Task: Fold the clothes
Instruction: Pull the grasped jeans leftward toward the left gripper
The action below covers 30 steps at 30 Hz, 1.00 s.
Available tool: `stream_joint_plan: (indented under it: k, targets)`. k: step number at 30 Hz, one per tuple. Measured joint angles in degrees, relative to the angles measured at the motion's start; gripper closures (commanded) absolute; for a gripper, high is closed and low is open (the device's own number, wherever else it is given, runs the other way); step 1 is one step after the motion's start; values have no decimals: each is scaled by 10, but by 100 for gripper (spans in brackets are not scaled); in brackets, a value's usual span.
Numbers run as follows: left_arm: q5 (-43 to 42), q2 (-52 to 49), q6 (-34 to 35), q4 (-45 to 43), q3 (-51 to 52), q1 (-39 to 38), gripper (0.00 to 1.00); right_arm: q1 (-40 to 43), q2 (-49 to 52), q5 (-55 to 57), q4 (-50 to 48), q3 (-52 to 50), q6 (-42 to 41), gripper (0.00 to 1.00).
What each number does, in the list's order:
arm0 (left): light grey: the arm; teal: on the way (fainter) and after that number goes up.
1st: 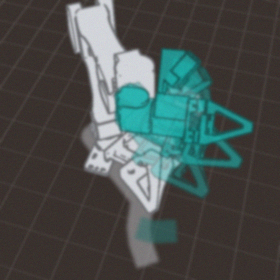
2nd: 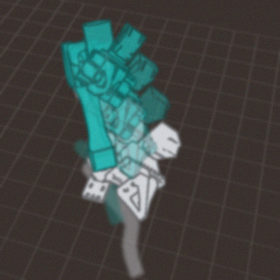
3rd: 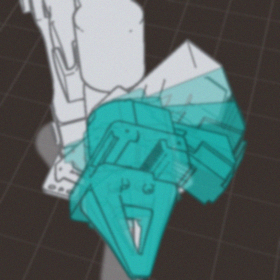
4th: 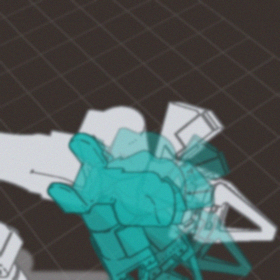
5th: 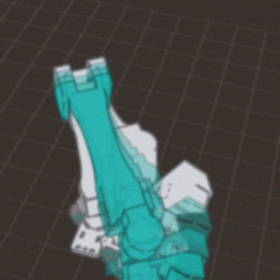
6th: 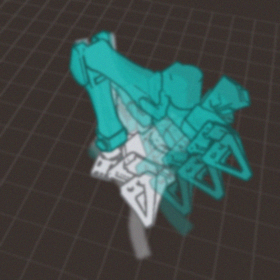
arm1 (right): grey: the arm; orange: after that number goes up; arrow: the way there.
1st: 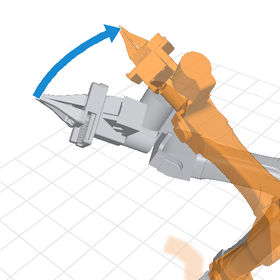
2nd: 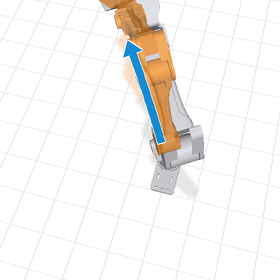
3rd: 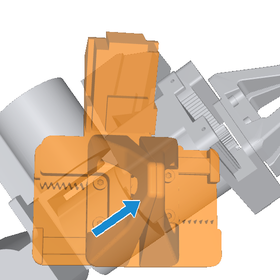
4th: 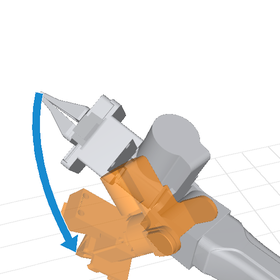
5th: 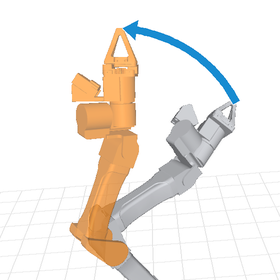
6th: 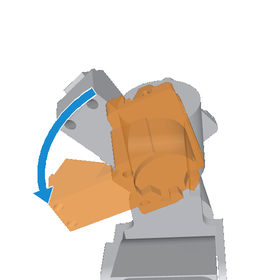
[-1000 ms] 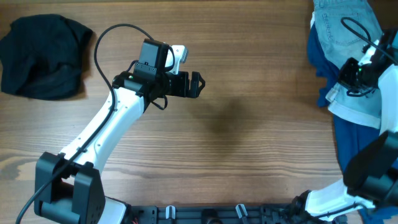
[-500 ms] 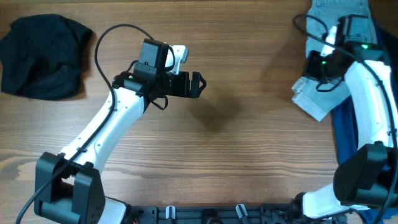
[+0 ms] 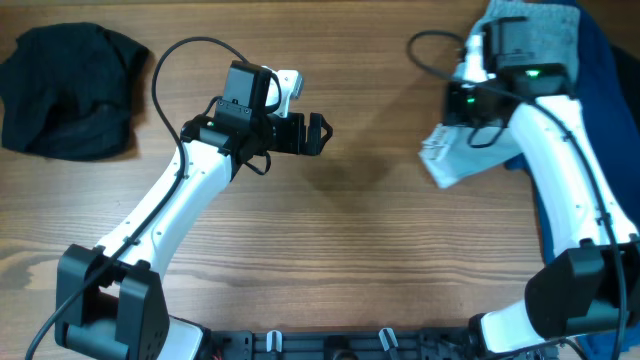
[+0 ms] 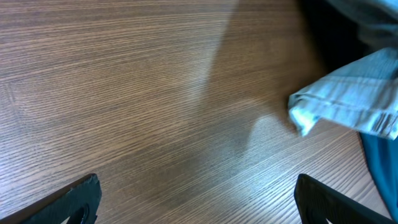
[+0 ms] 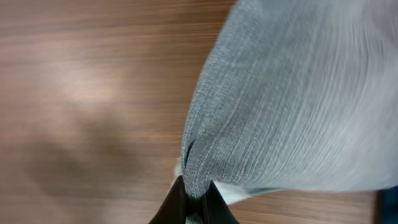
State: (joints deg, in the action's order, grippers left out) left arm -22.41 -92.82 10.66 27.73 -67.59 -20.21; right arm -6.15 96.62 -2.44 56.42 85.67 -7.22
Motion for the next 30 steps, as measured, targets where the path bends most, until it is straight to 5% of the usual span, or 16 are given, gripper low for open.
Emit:
stream_joint_plan:
  k: [16,17,18,19,30]
  targets:
    - [16,0,6,0,0,0,0,-190,-1,14,-86,0,0,96]
    - [16,0,9,0,0,0,0,-194,-1,14,-92,0,0,86]
    - [16,0,9,0,0,0,0,-196,-1,14,-94,0,0,26]
    - [16,0,10,0,0,0,0,-199,-1,14,-98,0,3,0]
    - [16,0,26,0,0,0,0,-208,-7,50,-130,4,9,0]
